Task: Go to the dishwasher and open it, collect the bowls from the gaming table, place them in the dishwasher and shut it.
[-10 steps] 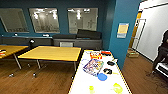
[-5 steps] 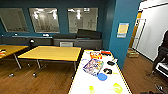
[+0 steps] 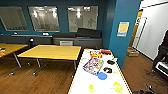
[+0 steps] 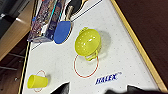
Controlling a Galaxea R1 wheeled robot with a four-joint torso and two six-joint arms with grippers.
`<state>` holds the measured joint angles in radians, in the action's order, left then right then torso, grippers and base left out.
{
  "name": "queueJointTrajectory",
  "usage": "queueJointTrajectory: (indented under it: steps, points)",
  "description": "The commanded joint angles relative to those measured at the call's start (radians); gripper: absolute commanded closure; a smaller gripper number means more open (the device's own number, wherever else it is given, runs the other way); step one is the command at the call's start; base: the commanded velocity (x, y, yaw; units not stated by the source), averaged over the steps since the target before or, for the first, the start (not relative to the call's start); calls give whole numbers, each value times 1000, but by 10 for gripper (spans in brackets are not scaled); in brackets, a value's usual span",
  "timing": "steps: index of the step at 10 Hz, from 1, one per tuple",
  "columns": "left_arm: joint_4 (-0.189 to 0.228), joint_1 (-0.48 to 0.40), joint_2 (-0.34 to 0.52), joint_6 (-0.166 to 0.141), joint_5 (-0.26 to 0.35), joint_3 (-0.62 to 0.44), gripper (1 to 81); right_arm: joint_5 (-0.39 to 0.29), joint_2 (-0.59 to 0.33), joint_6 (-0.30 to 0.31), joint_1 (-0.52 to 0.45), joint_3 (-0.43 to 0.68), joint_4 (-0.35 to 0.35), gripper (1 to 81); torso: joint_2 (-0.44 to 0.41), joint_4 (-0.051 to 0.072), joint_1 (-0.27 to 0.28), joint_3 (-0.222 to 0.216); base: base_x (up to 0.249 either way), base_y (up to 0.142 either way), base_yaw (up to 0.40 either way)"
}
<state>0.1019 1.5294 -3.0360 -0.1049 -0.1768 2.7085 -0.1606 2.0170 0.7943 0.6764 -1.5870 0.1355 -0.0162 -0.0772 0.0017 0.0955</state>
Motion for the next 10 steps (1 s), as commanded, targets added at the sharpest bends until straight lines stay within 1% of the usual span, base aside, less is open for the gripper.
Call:
queueJointTrajectory:
  steps: [1,4,5,6,7,8,10]
  points:
    - [-4,-36,3,1,51,-1,10,-23,-44,0,-126,-2,4,10,0,0,0,90,0,0,0]
    - [-4,-36,3,1,51,-1,10,-23,-58,2,-142,1,3,10,1,0,1,185,0,0,0]
    - [-4,-36,2,1,51,-1,10,-25,-67,3,-154,7,3,10,1,0,1,129,0,0,0]
    - [-4,-36,0,1,51,-1,10,-26,-71,6,-168,7,1,10,1,0,1,157,0,0,0]
    - [-4,-37,0,1,51,-1,10,-45,-73,10,-195,6,-2,10,2,0,2,167,0,0,0]
    - [-4,-37,-2,1,51,-1,10,-45,-71,10,-209,3,-5,10,2,0,1,177,0,0,0]
    - [-4,-37,0,1,51,-1,10,-43,-48,11,-243,-27,-11,10,2,0,2,177,0,0,0]
